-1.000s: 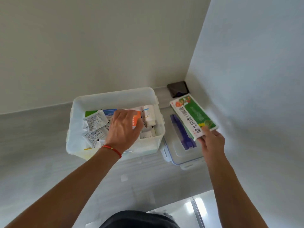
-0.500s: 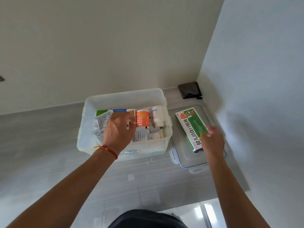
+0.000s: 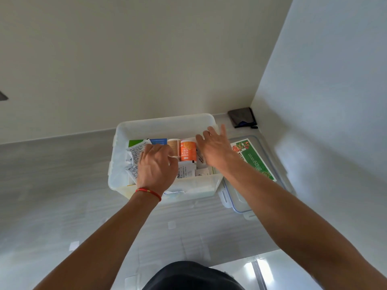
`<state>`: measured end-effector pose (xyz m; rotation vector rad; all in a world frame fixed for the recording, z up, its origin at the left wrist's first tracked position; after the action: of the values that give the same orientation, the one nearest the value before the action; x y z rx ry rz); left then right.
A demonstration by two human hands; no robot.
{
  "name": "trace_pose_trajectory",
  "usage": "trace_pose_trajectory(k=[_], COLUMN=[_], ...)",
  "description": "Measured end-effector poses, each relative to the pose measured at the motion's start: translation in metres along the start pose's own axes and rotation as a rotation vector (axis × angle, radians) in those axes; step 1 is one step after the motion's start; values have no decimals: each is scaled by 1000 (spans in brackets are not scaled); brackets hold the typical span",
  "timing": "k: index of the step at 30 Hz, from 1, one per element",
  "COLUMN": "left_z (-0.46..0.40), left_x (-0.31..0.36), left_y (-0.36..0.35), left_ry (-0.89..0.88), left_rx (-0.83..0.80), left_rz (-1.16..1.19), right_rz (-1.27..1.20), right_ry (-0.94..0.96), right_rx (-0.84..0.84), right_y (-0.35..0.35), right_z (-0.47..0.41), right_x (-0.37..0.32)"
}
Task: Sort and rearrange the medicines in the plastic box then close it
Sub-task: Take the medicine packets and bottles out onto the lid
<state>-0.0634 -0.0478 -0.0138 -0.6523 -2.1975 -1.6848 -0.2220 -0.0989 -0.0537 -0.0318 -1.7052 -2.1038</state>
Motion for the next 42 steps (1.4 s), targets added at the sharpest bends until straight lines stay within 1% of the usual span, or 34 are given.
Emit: trace_pose_trajectory(k=[2,4,6,8,9,11,14,16,18,20,21,22,23,24,25,27,28,30,32,34,36,38,39,42], left_z=[1,0,0,0,1,2,6,13,19,19,19,20,21,23,24,23,23,22,20,19,20,19,17,7], left_x=[-1,-2,-4,-3,-2,1,12,27,42,48,49,49,50,51,51,51,51,50,47,45,43,41,39,22], left_y=[0,-2,-5,-7,-7,-7,-9,-17,-27,-30,-30,-30,-32,-34,-36,-37,-37,-39,-42,-41,-40,-40,-40,-45], left_ry=[-5,-5,-2,-9,-21,-55,-121,-214,-311,-342,-345,-357,-376,-396,-407,-402,-394,-376,-350,-329,-316,-287,-255,-67], left_rx=[6,-5,-36,-60,-65,-71,-87,-125,-176,-181,-179,-184,-196,-211,-223,-234,-237,-254,-272,-265,-252,-251,-260,-327], left_rz=[11,12,12,19,28,35,-13,-76,-161,-193,-196,-209,-235,-264,-287,-306,-310,-326,-345,-345,-340,-322,-300,-153], right_rz=[85,68,-18,-174,-310,-738,-1474,-1896,-2239,-2456,-2504,-2490,-2415,-2282,-2101,-1659,-1452,-1150,-934,-800,-746,-765,-774,-865], right_ry=[-37,-46,-44,-40,-46,-109,-269,-359,-512,-685,-726,-733,-716,-697,-684,-657,-613,-520,-486,-486,-475,-499,-516,-554], right_rx=[-10,24,111,234,311,449,498,462,355,286,277,273,270,264,262,299,320,324,287,228,243,308,312,249], right_y=[-1,2,11,26,35,43,11,-30,-79,-124,-142,-156,-164,-170,-172,-162,-154,-141,-139,-148,-154,-156,-155,-153], right_z=[-4,-4,0,12,21,48,88,104,114,126,129,129,128,125,122,111,102,81,61,48,44,47,48,52], right_x=[-1,0,3,14,23,54,96,109,107,97,91,87,83,81,81,87,88,86,83,80,75,74,75,79])
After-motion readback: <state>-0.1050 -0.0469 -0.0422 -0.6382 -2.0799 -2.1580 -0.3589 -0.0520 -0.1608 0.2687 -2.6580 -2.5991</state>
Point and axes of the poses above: each hand's wrist, its own z-axis away from the middle knuckle, its own y-axis out of the back of the hand, x = y × z, the point moved 9 cm from there along -z, towards the middle knuckle, and after that the axes turned 3 degrees about z, right-handed, at the moved point
